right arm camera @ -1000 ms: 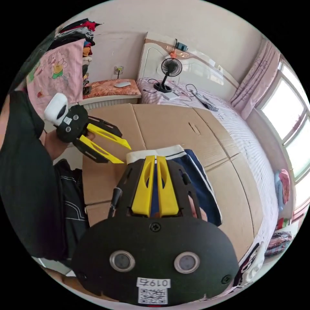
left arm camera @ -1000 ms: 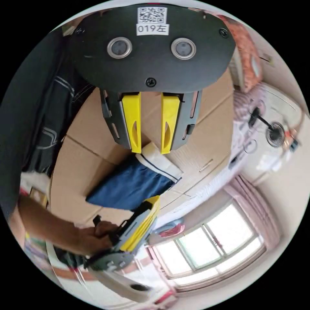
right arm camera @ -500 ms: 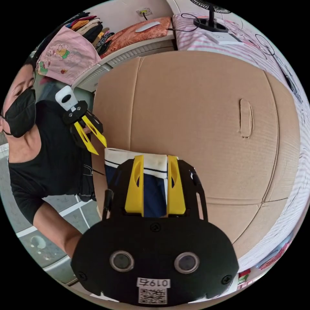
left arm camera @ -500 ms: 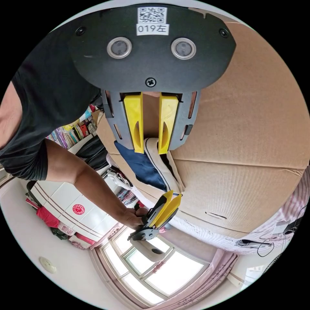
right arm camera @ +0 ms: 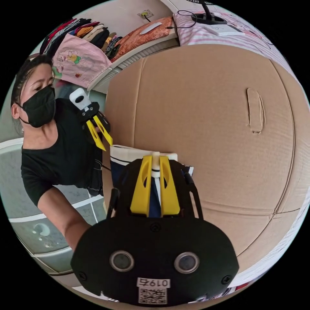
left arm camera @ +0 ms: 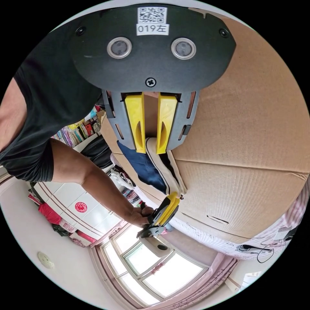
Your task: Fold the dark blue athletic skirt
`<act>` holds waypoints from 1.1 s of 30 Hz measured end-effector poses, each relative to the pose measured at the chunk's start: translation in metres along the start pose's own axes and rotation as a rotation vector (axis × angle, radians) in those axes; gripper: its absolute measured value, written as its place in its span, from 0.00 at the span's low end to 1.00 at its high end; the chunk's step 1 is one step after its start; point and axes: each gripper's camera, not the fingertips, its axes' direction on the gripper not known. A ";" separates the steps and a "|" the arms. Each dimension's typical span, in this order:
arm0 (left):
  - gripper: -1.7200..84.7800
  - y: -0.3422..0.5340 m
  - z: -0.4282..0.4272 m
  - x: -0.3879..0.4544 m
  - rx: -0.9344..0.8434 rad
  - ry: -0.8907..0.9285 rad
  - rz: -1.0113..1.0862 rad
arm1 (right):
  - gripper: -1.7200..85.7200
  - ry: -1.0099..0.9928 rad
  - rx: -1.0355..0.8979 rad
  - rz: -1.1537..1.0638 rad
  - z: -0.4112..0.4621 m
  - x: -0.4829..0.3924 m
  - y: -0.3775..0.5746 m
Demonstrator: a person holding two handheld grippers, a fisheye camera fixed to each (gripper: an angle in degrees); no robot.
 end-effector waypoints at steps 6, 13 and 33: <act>0.03 -0.019 -0.003 -0.004 -0.042 -0.058 0.014 | 0.05 0.083 0.023 -0.009 -0.013 0.025 0.002; 0.03 -0.038 -0.012 -0.017 -0.055 -0.039 -0.025 | 0.05 0.071 0.014 0.057 0.002 0.081 0.000; 0.12 -0.082 -0.031 -0.005 -0.106 -0.118 0.120 | 0.04 0.045 0.283 -0.037 -0.035 0.124 0.089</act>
